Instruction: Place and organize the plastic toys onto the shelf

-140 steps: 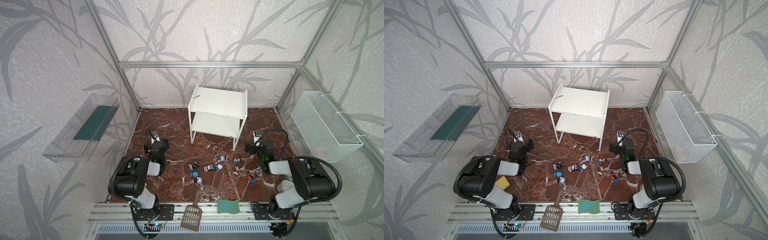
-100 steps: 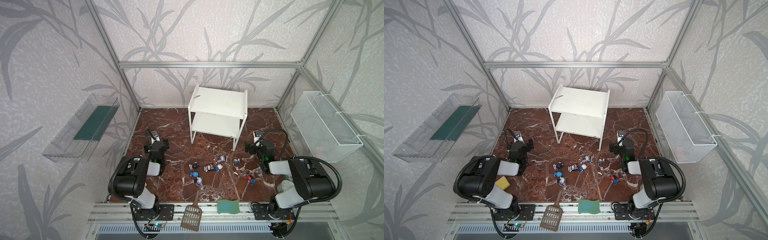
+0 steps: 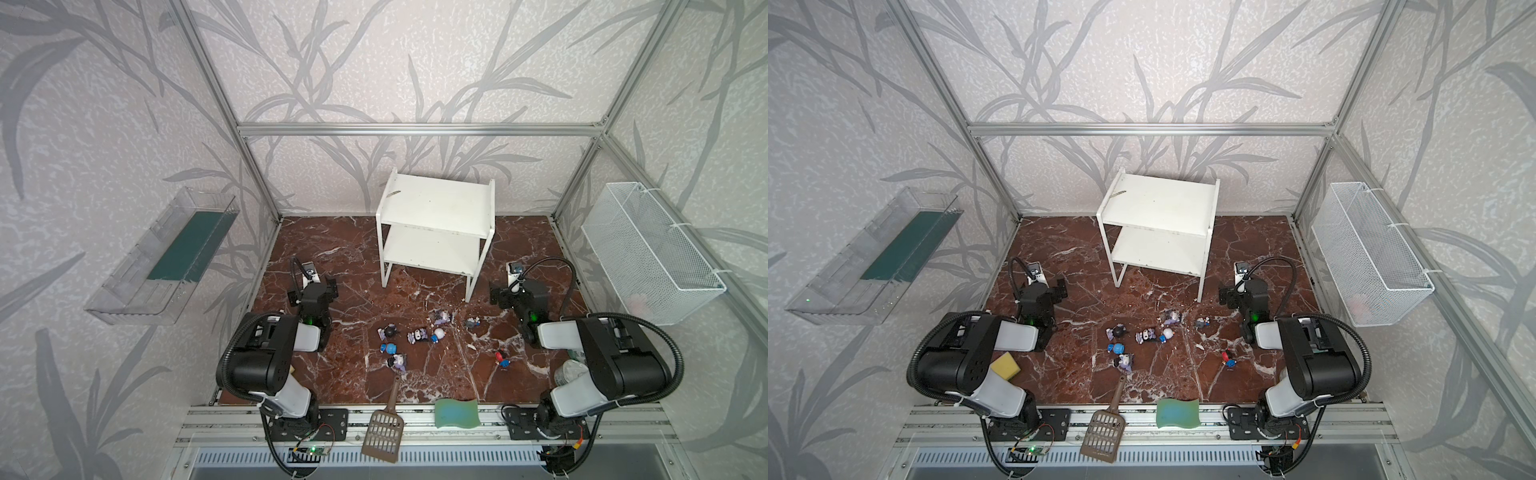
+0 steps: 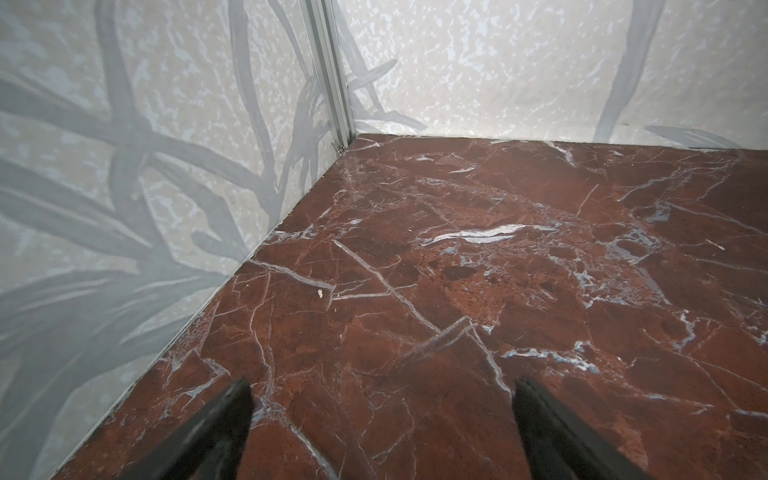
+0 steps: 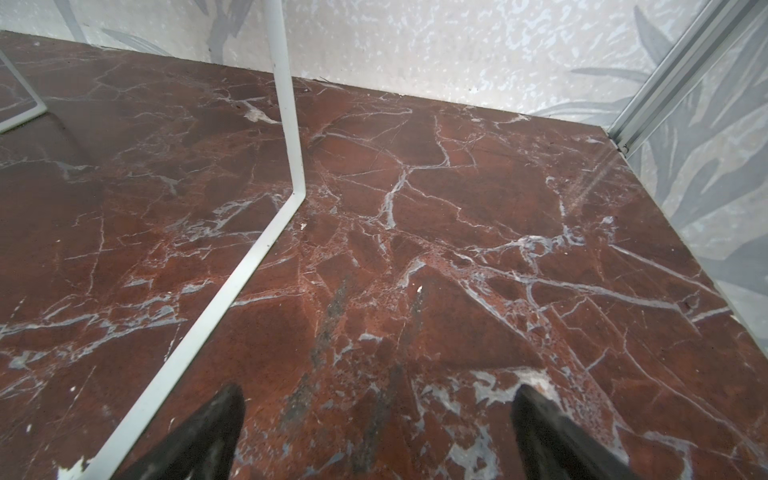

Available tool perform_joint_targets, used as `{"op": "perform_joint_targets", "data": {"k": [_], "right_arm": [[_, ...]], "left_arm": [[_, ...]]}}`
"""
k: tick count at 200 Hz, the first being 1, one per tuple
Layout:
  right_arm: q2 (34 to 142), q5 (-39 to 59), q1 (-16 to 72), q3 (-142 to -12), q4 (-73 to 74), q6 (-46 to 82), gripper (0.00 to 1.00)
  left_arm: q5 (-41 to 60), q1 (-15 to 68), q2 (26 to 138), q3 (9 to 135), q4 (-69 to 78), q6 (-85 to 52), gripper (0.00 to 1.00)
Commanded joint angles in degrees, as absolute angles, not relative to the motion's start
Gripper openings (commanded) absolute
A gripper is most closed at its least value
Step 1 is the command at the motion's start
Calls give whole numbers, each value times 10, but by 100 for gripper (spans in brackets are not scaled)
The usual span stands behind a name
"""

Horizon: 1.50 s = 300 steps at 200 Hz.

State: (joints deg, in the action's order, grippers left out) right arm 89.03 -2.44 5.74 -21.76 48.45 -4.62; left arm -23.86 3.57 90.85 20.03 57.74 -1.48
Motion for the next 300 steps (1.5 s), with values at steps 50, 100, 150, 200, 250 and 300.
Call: {"op": "perform_joint_targets", "data": {"k": [50,100,150,200,250,300], "right_arm": [[885,-20,61,-229,490,-50,99],[885,-21,62,-229,490,-51,99],[885,-22,62,-229,491,-51,99],[885,-21,62,-229,490,-51,99],[886,-22,62,-230,491,-49,99],[885,-25,61,-234,482,-47,99]], "left_arm": [[-236,35,911,202,592,-15,99],[-231,40,897,189,608,-4,99],[-295,83,839,212,526,31,99],[-529,181,797,332,220,-24,99],[-662,232,778,456,-202,-265,99],[-464,237,743,560,-472,-417,99]]}}
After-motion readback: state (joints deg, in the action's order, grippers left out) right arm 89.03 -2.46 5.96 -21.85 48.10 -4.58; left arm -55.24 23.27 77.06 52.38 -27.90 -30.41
